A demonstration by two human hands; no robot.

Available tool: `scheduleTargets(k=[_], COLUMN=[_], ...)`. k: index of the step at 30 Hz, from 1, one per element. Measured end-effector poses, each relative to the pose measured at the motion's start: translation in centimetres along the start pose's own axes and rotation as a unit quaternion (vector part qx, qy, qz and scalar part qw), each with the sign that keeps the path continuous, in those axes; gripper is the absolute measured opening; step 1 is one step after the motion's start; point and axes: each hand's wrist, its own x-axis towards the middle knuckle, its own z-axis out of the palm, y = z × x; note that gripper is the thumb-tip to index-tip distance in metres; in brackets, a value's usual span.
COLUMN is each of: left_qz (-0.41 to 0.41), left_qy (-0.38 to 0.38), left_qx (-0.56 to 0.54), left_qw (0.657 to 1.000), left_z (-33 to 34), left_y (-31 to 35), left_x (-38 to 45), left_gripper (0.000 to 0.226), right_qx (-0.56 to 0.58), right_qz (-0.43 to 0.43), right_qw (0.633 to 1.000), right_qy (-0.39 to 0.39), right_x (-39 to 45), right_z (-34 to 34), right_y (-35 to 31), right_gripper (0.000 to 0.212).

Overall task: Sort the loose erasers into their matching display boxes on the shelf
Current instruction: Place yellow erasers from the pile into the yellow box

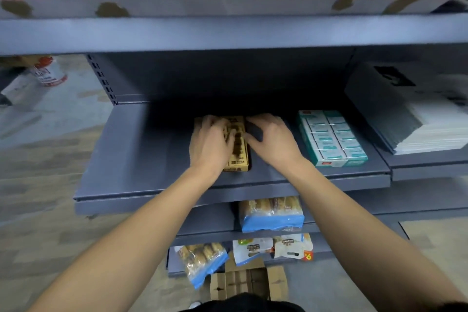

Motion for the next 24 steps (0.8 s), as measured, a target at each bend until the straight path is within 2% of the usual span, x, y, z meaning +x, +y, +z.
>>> scheduleTargets(k=[7,12,15,19,24], left_qz=[0.1,0.163,0.182,0.18,0.179], left_qy=[-0.058,-0.092,-0.118,-0.152,-0.153], left_qx=[-0.072,-0.086,-0.086,-0.05,-0.044], left_qw=[0.991,0.979,0.972,0.971,0.971], left_z=[5.6,8.6,9.8,11.2,11.2], left_y=[8.8,14.0,15.7,16.4,16.1], left_x=[0.6,0.2,0.3,0.6,0.7], left_gripper=[0.03,0.03,0.029,0.03,0.032], right_qx=[-0.024,-0.073,-0.073,-0.054,-0.03], right_qz=[0.088,0.137,0.163,0.183,0.181], right_qw=[0.994,0.985,0.981,0.981,0.983], right_qy=[0.066,0.07,0.07,0.028,0.029], right_x=[-2.4,-4.5,-5.0,-5.0,-5.1], right_z=[-5.4,-8.1,-8.8,-9.0,-8.5], right_y=[7.0,11.8,13.7,14.4,14.4], right_gripper=[0.034,0.038,0.037,0.039,0.038])
